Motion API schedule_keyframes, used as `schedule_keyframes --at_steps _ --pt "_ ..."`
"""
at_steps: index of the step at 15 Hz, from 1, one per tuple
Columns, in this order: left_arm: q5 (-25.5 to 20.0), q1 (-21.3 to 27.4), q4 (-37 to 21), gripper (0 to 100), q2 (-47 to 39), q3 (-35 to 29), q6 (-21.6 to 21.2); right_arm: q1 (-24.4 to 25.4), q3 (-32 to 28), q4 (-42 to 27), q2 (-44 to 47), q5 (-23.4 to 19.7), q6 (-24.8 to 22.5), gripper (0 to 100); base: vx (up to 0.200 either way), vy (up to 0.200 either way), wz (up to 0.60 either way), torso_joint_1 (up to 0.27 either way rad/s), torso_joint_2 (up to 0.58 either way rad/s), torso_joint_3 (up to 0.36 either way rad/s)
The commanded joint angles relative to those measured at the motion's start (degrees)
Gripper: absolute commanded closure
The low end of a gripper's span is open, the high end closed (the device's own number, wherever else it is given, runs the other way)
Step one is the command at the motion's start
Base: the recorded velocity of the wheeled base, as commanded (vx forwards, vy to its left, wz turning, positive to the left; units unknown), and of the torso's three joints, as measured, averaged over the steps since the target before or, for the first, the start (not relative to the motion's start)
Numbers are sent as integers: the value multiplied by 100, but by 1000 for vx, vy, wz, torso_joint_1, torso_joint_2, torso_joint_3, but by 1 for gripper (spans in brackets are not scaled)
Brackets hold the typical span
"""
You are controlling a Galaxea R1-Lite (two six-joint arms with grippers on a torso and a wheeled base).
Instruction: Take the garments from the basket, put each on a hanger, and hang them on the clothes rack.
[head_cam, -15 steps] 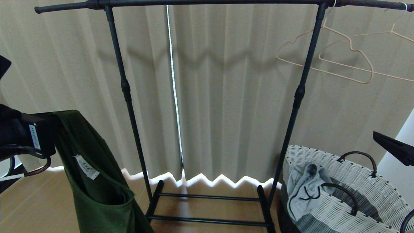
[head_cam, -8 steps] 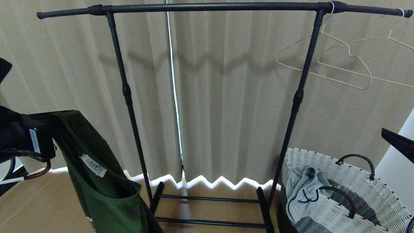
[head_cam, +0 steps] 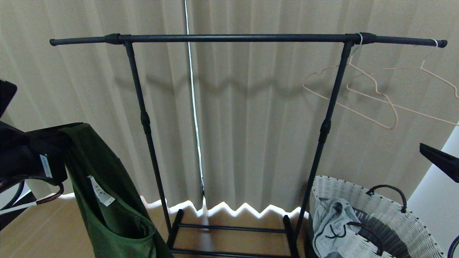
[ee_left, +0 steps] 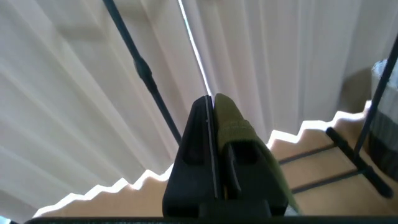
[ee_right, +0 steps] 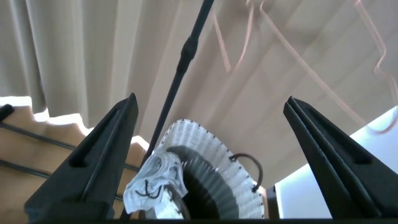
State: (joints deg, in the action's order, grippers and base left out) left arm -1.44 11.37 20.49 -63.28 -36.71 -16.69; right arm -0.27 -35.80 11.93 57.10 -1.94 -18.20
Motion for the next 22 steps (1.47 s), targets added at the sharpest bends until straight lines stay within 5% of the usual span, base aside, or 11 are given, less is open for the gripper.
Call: schedule_keyframes --at_steps 1,8,15,22 --pt "-6 -12 -1 100 26 -3 -1 0 -14 2 64 0 1 0 0 0 0 193 -476 -276" --pt "3 -12 -1 100 264 32 -10 0 47 2 99 -8 -8 0 0 0 0 200 -463 -263" --pt "3 -12 -10 100 352 76 43 0 3 11 223 18 1 0 0 0 0 25 -53 -30" --pt "3 -4 -10 100 316 137 34 -8 30 2 196 27 1 0 200 -200 0 7 -3 4"
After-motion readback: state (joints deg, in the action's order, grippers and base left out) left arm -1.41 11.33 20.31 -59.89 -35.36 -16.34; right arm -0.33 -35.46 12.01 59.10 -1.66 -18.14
